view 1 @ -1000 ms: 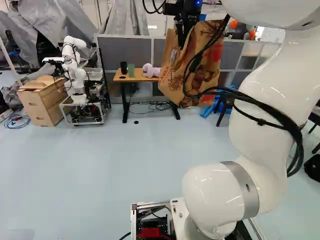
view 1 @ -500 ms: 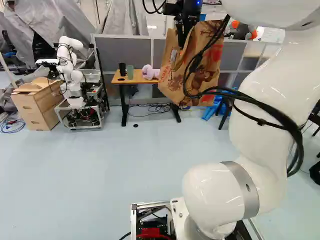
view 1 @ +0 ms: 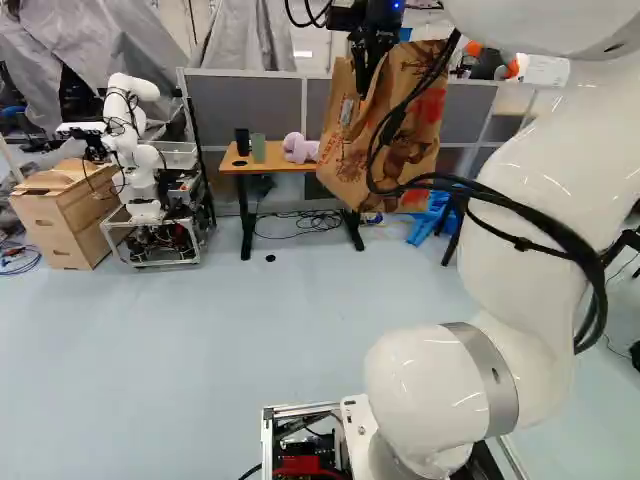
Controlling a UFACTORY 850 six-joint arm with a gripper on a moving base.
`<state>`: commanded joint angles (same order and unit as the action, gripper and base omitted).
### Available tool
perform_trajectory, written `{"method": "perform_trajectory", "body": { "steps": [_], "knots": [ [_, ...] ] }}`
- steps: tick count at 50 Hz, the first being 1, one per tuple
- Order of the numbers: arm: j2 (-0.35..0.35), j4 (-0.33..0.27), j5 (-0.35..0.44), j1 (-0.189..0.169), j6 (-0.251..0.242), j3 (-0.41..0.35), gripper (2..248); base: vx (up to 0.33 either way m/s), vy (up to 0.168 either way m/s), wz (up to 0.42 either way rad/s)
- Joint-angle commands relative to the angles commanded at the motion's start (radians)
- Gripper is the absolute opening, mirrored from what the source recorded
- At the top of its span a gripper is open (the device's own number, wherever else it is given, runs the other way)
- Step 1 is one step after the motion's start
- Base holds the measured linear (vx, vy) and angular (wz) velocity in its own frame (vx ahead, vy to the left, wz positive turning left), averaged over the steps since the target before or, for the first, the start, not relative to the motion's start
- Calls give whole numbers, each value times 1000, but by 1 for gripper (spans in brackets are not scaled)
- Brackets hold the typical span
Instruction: Pick up the bag on the ground and place it on the table
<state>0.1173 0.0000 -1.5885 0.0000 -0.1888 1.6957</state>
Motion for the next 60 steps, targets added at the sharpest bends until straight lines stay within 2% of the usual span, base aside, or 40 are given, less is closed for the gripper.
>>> {"method": "perform_trajectory", "body": {
  "steps": [18,60],
  "knots": [
    [0,0,0,0,0,0,21,146,-2,-5],
    [0,0,0,0,0,0,21,142,-37,-1]
  ]
}}
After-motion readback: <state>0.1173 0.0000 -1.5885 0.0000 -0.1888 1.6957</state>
